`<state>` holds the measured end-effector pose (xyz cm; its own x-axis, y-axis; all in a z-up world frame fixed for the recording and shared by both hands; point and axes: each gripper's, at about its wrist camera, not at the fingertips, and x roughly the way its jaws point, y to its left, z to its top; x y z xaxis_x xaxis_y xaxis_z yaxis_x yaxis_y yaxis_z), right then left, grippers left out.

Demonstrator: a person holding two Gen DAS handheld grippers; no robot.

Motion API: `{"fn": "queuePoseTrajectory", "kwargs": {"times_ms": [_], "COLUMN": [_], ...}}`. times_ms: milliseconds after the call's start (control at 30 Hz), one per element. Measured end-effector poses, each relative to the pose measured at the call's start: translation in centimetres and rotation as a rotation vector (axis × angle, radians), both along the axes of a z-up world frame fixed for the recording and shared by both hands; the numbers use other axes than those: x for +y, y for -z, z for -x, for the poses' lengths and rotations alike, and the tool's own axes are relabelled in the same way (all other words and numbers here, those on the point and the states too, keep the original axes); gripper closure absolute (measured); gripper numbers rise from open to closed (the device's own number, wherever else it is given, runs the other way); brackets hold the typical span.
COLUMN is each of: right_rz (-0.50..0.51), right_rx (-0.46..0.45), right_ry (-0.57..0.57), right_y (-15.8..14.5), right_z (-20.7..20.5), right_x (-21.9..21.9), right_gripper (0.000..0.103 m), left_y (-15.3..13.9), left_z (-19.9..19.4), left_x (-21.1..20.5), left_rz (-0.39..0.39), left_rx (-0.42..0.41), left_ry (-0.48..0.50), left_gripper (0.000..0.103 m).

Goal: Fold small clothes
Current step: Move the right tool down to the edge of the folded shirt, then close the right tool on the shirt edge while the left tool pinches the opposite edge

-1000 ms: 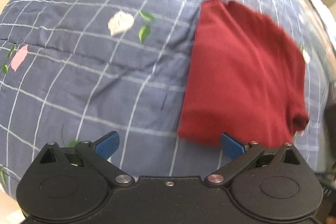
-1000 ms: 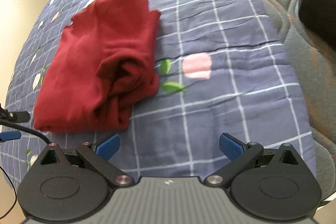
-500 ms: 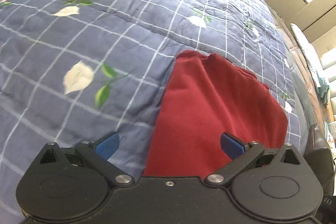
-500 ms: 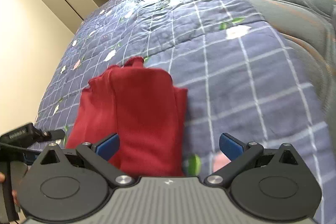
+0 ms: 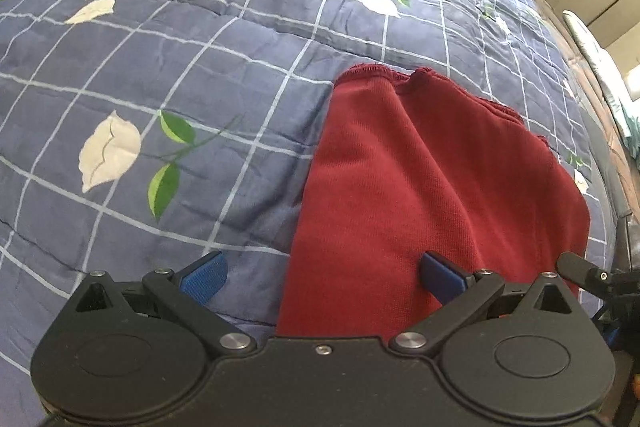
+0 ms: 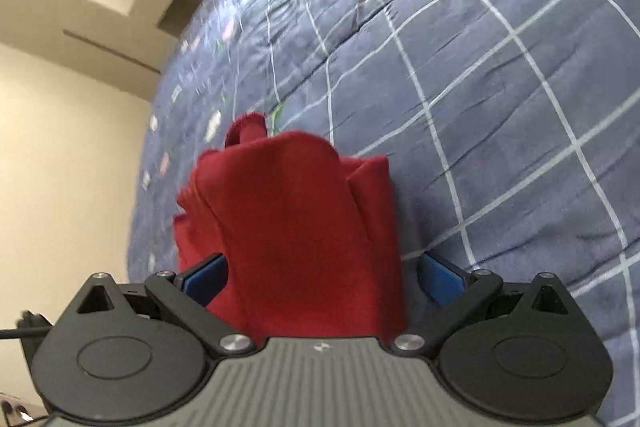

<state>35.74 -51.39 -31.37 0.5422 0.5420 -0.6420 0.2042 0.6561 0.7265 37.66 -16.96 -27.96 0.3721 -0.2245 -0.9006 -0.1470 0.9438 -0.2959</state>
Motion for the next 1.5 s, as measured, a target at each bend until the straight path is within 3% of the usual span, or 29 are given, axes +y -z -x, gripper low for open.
{"fn": "queuePoseTrajectory", "kwargs": {"times_ms": [400,733,1067,1500], "right_rz": [-0.048,-0.057,0.013,0.083], "right_rx": [-0.025,-0.04,-0.032,0.003], "right_ry": [0.003,0.016,0.018,0.118], "right_y": [0.3,0.7,0.0,-0.6], "right_z": [0.8,1.2,1.1,1.1], "right_x": [-1.2,-1.3,0.0,1.7], "right_gripper": [0.0,0.0,0.0,0.003], "left_y": [0.2,0.7,0.7,0.7], "left_z": [0.1,0.2,0.1,0.1], "left_x": [-2.2,-2.3,-2.4,-2.2], "left_rz": [0.085,0.092,0.088,0.11], "left_rx": [0.012,0.025,0.023,0.016], "left_ry": [0.059,0.051,0.059,0.112], "left_gripper": [0.001,0.001,0.001,0.001]}}
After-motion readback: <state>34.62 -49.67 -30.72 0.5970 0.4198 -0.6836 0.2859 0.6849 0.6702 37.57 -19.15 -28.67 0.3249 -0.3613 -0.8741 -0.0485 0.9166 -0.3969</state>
